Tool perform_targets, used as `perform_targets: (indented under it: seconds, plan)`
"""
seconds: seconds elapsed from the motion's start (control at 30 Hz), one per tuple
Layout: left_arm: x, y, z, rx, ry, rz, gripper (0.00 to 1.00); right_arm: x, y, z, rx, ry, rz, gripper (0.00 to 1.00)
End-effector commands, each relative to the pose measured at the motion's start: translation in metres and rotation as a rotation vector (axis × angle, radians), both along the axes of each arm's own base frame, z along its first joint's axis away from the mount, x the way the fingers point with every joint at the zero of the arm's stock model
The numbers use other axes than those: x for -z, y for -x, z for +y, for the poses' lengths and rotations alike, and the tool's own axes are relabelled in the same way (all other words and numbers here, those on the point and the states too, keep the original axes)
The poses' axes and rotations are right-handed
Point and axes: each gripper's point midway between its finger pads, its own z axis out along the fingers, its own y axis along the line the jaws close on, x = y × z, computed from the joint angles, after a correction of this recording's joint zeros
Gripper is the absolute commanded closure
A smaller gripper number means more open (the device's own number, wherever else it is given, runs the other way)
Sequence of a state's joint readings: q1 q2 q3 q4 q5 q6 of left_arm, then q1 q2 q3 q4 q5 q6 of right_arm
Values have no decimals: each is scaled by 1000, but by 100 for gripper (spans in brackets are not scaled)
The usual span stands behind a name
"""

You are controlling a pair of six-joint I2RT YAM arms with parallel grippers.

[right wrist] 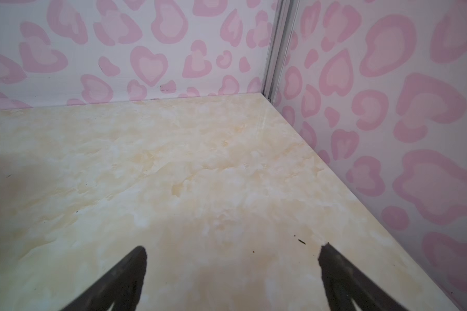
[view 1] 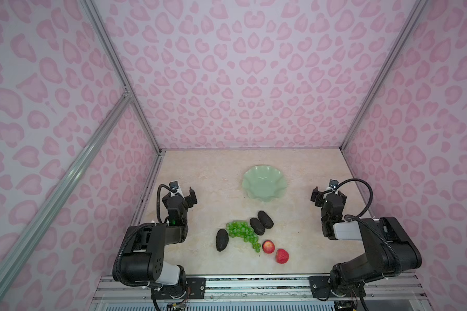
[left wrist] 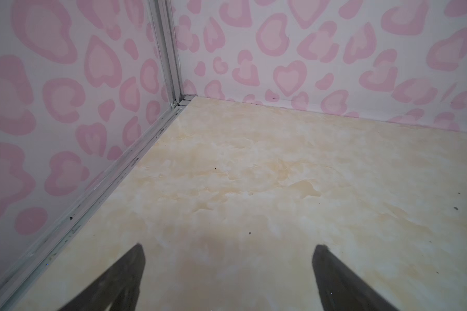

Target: Place and organize the fake fruits in the fruit bowl

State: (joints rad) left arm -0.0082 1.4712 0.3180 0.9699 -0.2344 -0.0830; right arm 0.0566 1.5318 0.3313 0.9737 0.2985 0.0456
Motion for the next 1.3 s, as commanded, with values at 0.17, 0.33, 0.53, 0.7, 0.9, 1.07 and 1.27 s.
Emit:
perform_targets:
  seconds: [0.17,0.33,0.53,0.7,0.9,1.07,1.27]
  plan:
    - [-7,-2,-1,5,0,-28,2,0,0,-2,17,0,-5,1]
    - [-7,-2,0,2,1,-29,2,-1,0,-3,17,0,-5,1]
    - [-6,-2,-1,5,1,-26,2,0,0,-3,19,1,-4,0]
    - [-6,-3,-1,4,1,-25,2,-1,0,-3,19,1,-5,1]
    - [-6,-3,-1,10,7,-24,2,-1,0,-3,20,1,-2,1]
    - [-7,-2,0,10,6,-27,3,-2,0,-3,21,1,-6,1]
    - [-22,0,3,-15,-4,-32,4,-16,2,5,4,52,-19,1]
